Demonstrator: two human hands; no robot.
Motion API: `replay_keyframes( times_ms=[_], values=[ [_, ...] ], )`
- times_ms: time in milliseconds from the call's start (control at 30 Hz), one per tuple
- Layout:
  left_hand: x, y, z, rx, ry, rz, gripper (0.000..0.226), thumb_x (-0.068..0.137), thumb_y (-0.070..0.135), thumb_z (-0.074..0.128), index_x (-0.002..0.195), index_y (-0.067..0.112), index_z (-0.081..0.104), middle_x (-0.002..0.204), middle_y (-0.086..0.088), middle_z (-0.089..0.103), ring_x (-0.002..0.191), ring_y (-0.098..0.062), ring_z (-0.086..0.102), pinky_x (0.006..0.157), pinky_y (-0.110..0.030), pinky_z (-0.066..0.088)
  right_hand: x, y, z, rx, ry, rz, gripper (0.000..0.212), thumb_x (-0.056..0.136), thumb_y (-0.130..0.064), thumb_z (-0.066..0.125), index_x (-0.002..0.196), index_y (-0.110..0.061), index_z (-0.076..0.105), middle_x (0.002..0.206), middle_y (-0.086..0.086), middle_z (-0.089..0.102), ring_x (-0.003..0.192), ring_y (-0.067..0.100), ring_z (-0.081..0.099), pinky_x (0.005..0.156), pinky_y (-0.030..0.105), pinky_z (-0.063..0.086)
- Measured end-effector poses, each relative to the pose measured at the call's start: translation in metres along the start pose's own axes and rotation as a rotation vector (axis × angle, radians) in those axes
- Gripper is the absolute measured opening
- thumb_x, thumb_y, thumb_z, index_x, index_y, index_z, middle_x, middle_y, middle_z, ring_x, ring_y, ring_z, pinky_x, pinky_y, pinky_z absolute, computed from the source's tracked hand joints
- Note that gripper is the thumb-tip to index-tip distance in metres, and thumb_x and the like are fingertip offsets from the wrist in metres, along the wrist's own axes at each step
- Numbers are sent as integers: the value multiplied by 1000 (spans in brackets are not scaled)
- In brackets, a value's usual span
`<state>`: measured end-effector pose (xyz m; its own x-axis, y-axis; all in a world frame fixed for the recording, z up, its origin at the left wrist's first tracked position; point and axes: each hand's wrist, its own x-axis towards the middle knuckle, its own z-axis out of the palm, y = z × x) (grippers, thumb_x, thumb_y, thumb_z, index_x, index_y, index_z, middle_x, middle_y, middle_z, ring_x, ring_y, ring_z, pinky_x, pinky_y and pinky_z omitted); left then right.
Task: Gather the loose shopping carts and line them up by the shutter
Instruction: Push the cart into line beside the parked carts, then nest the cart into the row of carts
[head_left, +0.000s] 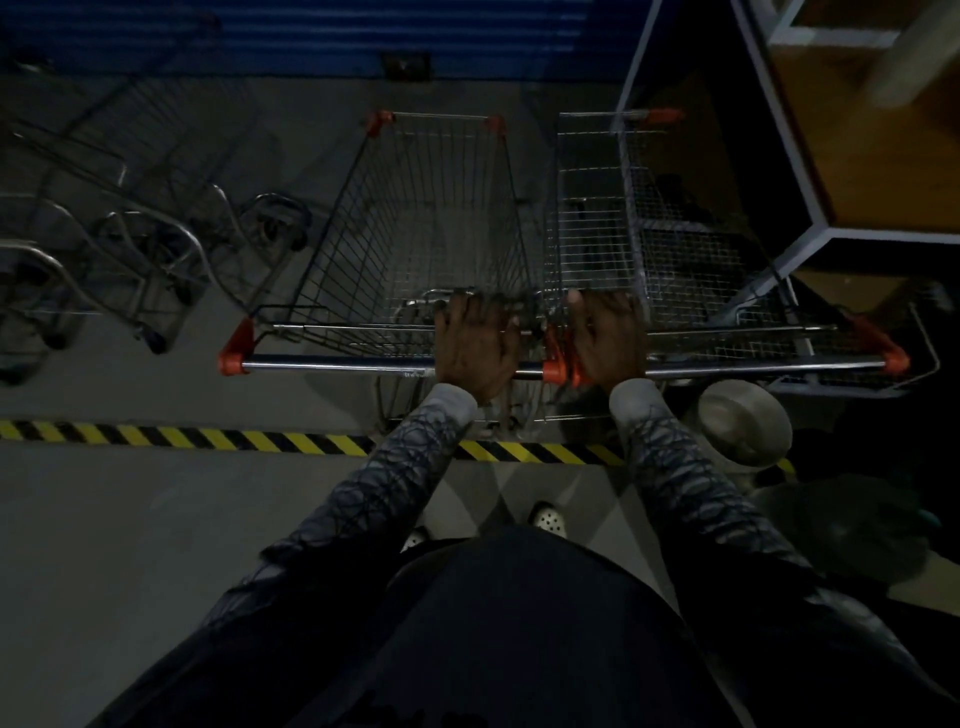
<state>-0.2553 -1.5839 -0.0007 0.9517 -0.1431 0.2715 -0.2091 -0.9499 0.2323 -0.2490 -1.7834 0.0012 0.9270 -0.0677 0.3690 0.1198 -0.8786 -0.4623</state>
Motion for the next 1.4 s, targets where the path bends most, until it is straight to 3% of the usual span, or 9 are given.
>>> replay_keyframes(
  times_ms=[133,300,467,633,733,867,1033,1233,1400],
  values=[
    [-11,-37,-8,24,-7,-99,50,95,47,41,131,17,60,133,-8,59,129,-38,44,109,-57,30,7,-26,13,-71,-78,-102,32,105,-38,48,98,-16,71,100,8,73,102,32,62,89,41,40],
    [-38,-88,-23,37,92,-201,50,92,47,47,127,15,63,127,-9,63,121,-37,50,106,-52,34,9,-71,34,-13,-161,-197,32,96,-40,45,101,-24,72,108,1,72,109,29,60,95,43,41],
    [-71,-135,-53,105,157,-417,59,96,49,47,145,16,50,140,-12,55,130,-37,45,109,-52,31,21,-135,58,59,-295,-259,29,83,-35,55,106,-26,72,112,3,70,110,32,60,93,42,43],
    [-113,-201,-83,153,252,-550,59,98,52,42,144,16,50,145,-11,50,128,-36,44,105,-47,31,17,-216,98,143,-358,-237,24,86,-37,56,100,-26,72,111,0,70,108,31,59,90,43,47],
    [-138,-249,-99,160,204,-620,60,99,55,36,143,16,51,144,-12,51,128,-36,44,106,-49,32,7,-274,128,192,-357,-250,20,96,-36,57,103,-25,72,112,2,71,108,31,58,85,38,42],
    [-160,-322,-119,128,175,-650,63,98,57,33,139,15,54,136,-13,57,121,-36,48,98,-47,36,7,-360,166,192,-463,-251,27,100,-43,54,109,-23,70,120,3,68,120,31,53,96,43,39],
    [-163,-401,-149,78,138,-668,65,98,60,28,133,15,59,127,-10,61,118,-36,48,92,-47,39,19,-448,196,214,-533,-245,32,101,-46,47,108,-22,67,122,6,65,122,32,51,99,47,41],
    [-130,-512,-162,5,33,-723,74,93,67,18,137,20,54,130,-9,60,124,-34,43,95,-47,38,56,-539,260,149,-639,-172,35,101,-51,44,110,-26,67,129,4,64,130,31,47,106,50,34],
    [-74,-625,-166,-12,-24,-691,83,88,71,13,139,19,53,133,-12,58,125,-36,43,96,-47,39,108,-639,343,246,-680,-123,34,97,-54,48,110,-32,70,128,0,66,127,31,52,110,51,33]
  ],
)
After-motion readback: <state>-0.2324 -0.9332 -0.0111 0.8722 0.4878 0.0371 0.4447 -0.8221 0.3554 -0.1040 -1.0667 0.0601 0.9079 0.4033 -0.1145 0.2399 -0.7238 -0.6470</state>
